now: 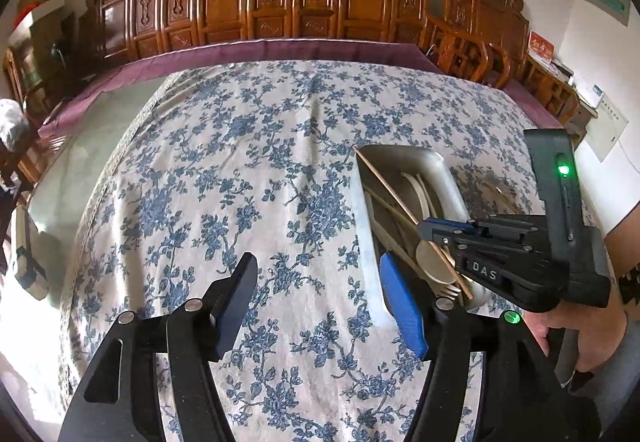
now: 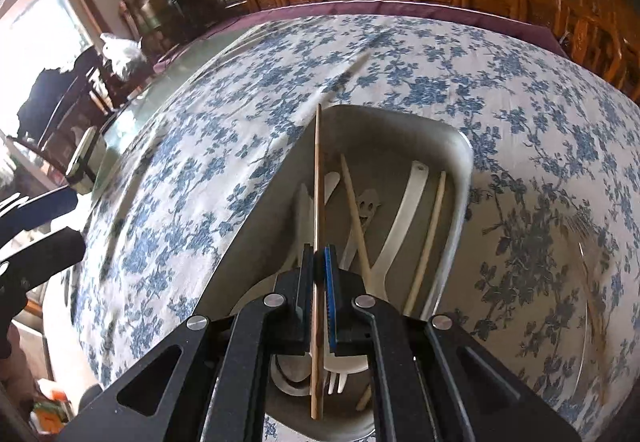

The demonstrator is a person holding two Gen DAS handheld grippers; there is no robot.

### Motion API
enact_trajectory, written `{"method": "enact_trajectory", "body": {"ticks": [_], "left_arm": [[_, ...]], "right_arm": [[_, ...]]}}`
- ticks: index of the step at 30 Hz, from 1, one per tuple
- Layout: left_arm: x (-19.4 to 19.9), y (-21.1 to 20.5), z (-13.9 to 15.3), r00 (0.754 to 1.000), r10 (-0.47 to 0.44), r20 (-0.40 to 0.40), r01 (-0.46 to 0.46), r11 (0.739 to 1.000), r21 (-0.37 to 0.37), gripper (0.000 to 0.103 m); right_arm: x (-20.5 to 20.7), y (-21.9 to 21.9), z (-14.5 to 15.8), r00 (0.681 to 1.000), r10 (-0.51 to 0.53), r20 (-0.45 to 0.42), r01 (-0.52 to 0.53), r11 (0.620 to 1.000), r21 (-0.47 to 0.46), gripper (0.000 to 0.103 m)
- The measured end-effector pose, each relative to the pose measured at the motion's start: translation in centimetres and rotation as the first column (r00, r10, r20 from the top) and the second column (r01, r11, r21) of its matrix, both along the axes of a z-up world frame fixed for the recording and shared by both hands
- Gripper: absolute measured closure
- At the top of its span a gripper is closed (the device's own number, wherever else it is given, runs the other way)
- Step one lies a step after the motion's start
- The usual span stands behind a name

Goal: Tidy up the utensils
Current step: 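Lower the steel spoon into the tray with the left tool while the right tool drops the chopstick there, then return both tools to the pile and grasp a chopstick with the right tool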

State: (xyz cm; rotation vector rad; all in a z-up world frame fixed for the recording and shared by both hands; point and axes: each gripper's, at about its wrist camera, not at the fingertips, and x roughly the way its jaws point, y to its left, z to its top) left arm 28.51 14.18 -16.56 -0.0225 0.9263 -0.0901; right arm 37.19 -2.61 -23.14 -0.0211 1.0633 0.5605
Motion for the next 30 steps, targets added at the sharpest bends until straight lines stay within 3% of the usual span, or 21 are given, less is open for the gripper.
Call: {"method": "enact_trajectory", "body": {"ticks": [7,14,18,22,24,30], "left_arm": [[0.1,-0.3,-0.5,1.000,-0.001,-0.010,0.001,1.000,-0.001,0.042],[0.1,-0.8,-0.3,1.000,-0.003,-0.002,0.003,1.000,0.002,0.036],[0.0,-1.5,-0.2,1.000,-0.004,0.001,0.004,1.000,0.000,0.031],[-0.2,-2.8,0.1,1.000,-0.018,0.007,0.018,1.000,-0.003,0.028],[-0.3,-3.5,0.3,0.999,-0.022,0.026,0.022,1.000,-0.003,0.018],[-0.3,-7.2,0.8,0.995,-0.060,0.076,0.061,0.998,-0.006,0.011]], "right_arm": [[0.3,-0.3,-0.3,0.999,-0.046,0.014,0.047,0.996,-0.078,0.096],[-0.4,-1.1,0.5,0.999,-0.008,0.035,0.009,1.000,-0.021,0.096],[-1.8,-2.5,1.9,0.996,0.016,0.089,-0.015,1.000,-0.010,0.096],[-4.1,-5.7,3.2,0.989,0.033,0.144,-0.031,0.999,-0.021,0.091],[-5.6,-8.0,3.7,0.985,0.028,0.173,-0.025,0.999,-0.021,0.077],[-8.4,-16.4,3.0,0.983,-0.026,0.183,0.039,0.997,-0.066,0.073]]}}
